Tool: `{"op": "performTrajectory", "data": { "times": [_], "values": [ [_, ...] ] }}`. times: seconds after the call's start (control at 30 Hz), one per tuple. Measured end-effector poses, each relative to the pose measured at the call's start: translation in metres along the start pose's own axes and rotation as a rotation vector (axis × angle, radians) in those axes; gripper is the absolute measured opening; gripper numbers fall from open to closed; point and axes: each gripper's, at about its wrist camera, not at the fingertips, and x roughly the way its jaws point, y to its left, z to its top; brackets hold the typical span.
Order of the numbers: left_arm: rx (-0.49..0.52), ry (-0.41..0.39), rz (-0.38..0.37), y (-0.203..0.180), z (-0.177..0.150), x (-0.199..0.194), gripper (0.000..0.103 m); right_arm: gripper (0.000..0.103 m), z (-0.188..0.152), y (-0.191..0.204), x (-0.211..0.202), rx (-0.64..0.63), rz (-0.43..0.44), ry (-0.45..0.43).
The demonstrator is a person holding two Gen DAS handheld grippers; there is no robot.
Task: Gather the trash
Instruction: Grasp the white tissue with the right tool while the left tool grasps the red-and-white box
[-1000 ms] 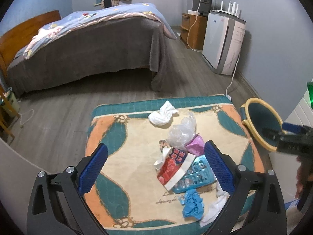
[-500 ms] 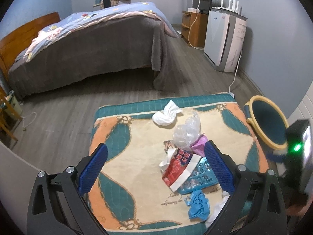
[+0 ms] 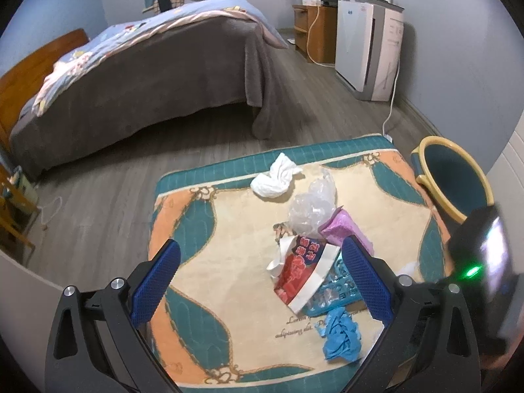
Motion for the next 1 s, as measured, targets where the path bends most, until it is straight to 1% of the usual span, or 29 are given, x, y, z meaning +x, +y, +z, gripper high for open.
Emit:
{"op": "performTrajectory", "data": {
  "times": [0.1,0.17,0.23,0.27,0.33,0.4,0.47,0.53,0.57,0.63,0.7,0.77,0.83,0.87,1.0],
  "values": [
    [-0.004,0.022,-0.020,0.001,-0.003,0.009,0.098,0.026,0.015,-0.004,-0.031,-0.057,-0.039,-0.055],
    [0.039,0.028,-0.016,-0.001,-0.006,0.023,0.097,0.026,0.026,-0.012,-0.051,-0.078,-0.073,-0.110],
    [0.055,0.089,-0.008,-0.001,-0.013,0.048,0.097,0.026,0.034,-0.021,-0.064,-0.103,-0.136,-0.169],
    [0.048,0.115,-0.018,0.000,-0.017,0.057,0.097,0.026,0.036,-0.026,-0.066,-0.096,-0.145,-0.193],
    [0.028,0.171,-0.058,0.002,-0.025,0.077,0.095,0.026,0.041,-0.037,-0.062,-0.057,-0.111,-0.191],
    [0.042,0.180,-0.050,0.000,-0.028,0.085,0.094,0.026,0.042,-0.045,-0.056,-0.019,-0.061,-0.169],
    [0.057,0.180,-0.046,-0.004,-0.028,0.092,0.092,0.026,0.043,-0.044,-0.055,-0.038,-0.063,-0.176],
    [0.042,0.201,-0.068,-0.005,-0.027,0.101,0.077,0.026,0.046,-0.041,-0.056,-0.071,-0.086,-0.188],
    [0.037,0.212,-0.069,-0.006,-0.027,0.106,0.075,0.026,0.048,-0.041,-0.055,-0.074,-0.081,-0.190],
    [0.030,0.231,-0.069,-0.007,-0.028,0.115,0.067,0.026,0.053,-0.043,-0.056,-0.067,-0.065,-0.189],
    [0.026,0.237,-0.070,-0.007,-0.028,0.121,0.063,0.026,0.056,-0.043,-0.055,-0.070,-0.059,-0.189],
    [0.025,0.230,-0.065,-0.006,-0.029,0.126,0.052,0.026,0.058,-0.043,-0.054,-0.076,-0.058,-0.188],
    [0.028,0.240,-0.075,-0.006,-0.029,0.131,0.019,0.026,0.059,-0.044,-0.054,-0.074,-0.051,-0.189],
    [0.027,0.244,-0.089,-0.005,-0.029,0.133,0.015,0.026,0.059,-0.045,-0.054,-0.071,-0.047,-0.190],
    [0.043,0.213,-0.063,-0.006,-0.025,0.126,0.013,0.026,0.061,-0.052,-0.057,-0.053,-0.034,-0.195]
  ]
}}
